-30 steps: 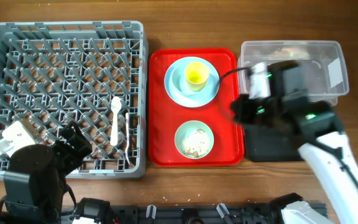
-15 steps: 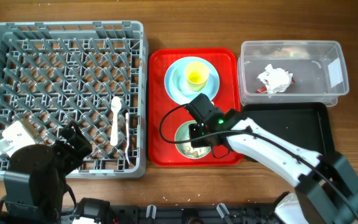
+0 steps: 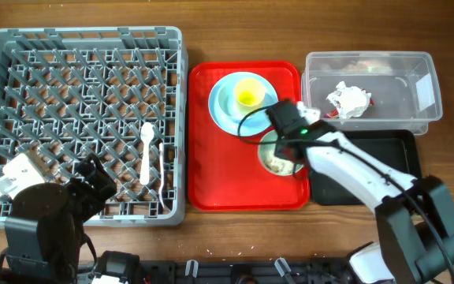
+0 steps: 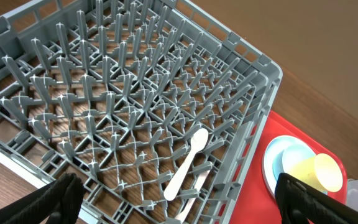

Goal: Sort waste into correct bins and load items into the dishwasher rack
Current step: 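Grasp the rim of the green rice bowl with the right gripper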

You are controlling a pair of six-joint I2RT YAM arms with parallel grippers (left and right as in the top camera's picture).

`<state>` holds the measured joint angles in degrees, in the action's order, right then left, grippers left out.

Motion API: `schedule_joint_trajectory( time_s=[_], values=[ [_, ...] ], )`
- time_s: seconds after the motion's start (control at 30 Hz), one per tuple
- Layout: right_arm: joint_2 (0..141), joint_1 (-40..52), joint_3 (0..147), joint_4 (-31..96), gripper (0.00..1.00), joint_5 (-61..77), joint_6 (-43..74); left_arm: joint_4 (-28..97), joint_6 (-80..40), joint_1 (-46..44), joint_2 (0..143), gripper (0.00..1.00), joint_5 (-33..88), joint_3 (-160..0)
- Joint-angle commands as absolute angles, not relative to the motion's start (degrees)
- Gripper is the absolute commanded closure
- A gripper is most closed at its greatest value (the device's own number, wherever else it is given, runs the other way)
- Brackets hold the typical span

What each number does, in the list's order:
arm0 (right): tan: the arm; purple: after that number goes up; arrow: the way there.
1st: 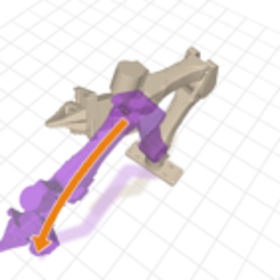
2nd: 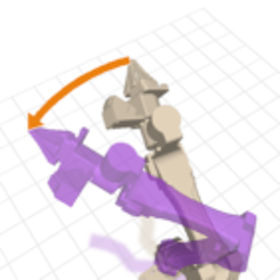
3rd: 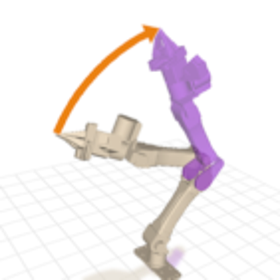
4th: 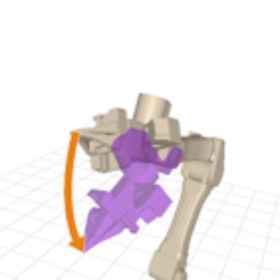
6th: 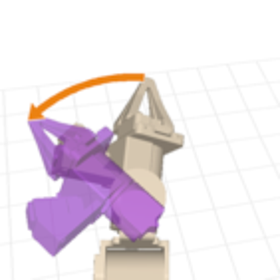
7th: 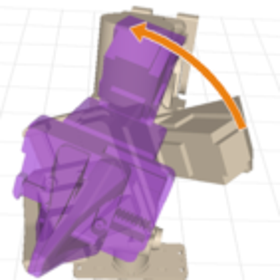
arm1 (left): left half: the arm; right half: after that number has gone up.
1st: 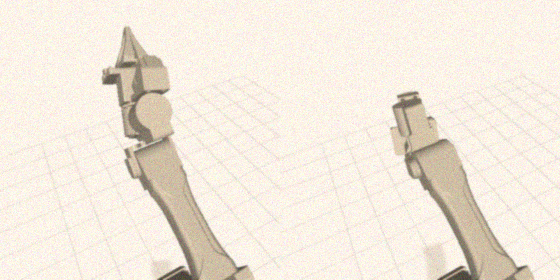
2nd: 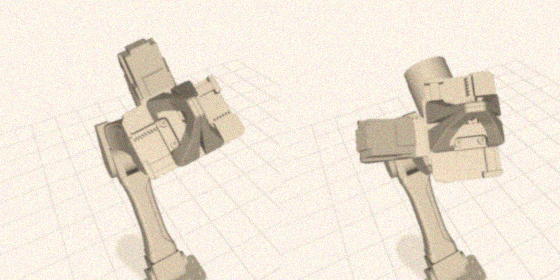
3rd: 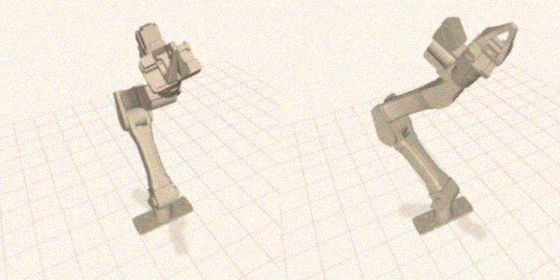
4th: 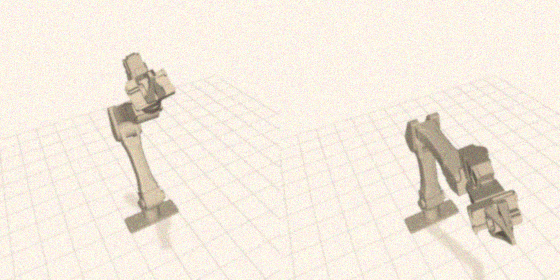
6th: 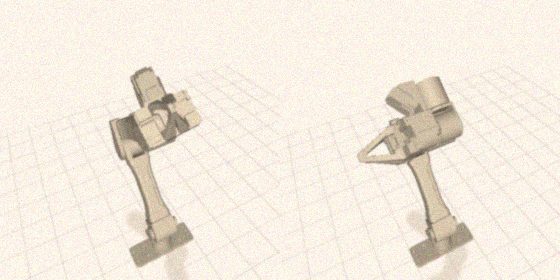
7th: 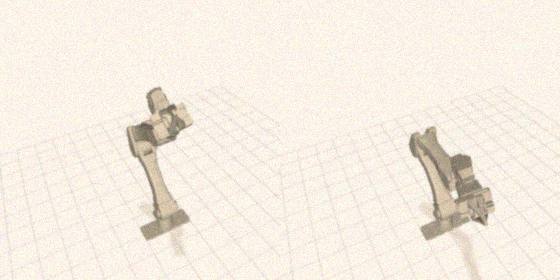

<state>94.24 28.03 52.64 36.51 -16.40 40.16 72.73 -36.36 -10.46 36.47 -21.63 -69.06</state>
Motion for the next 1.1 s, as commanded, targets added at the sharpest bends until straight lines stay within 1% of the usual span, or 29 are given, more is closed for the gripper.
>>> schedule_joint_trajectory(
  time_s=[0.0,0.13,0.23,0.3,0.33,0.4,0.5,0.67,0.8,0.93,1.07],
  values=[
    [94.48,26.09,56.18,36.93,0.79,-11.51,31.53,72.55,-36.88,-10.22,36.34,0.0,-22.59,-69.3],
    [91.85,26.06,61.54,41.3,0.73,-0.01,27.07,72.55,-36.88,-10.22,36.34,0.0,-22.59,-69.3],
    [90.08,26.06,61.93,42.17,0.65,9.06,23.94,72.55,-36.88,-10.22,36.34,0.0,-22.59,-69.3],
    [90.28,26.33,61.34,44.6,0.6,9.47,23.86,72.55,-36.86,-10.22,36.34,0.0,-22.59,-69.3],
    [90.32,26.61,60.16,44.84,0.6,9.5,23.86,72.55,-36.88,-10.22,36.34,0.0,-22.59,-69.3],
    [90.54,27.27,57.67,43.38,0.6,9.52,22.22,72.55,-36.86,-10.22,36.34,0.0,-22.59,-69.3],
    [90.91,28.84,53.58,38.81,0.53,9.47,20.97,72.55,-36.88,-10.22,36.34,0.0,-22.59,-69.3],
    [90.98,30.02,50.57,33.67,0.53,9.5,21.08,72.55,-36.88,-10.22,36.34,0.0,-22.59,-69.3],
    [90.98,30.06,50.57,34.41,0.61,9.56,21.19,72.55,-36.88,-10.22,36.34,0.0,-22.59,-69.3],
    [90.98,31.62,50.57,35.09,0.67,12.19,21.23,72.55,-36.86,-10.22,36.34,0.0,-22.59,-69.3],
    [90.98,35.55,50.54,34.96,0.67,12.08,21.39,72.55,-36.88,-10.22,36.34,0.0,-22.59,-69.3]
  ],
)
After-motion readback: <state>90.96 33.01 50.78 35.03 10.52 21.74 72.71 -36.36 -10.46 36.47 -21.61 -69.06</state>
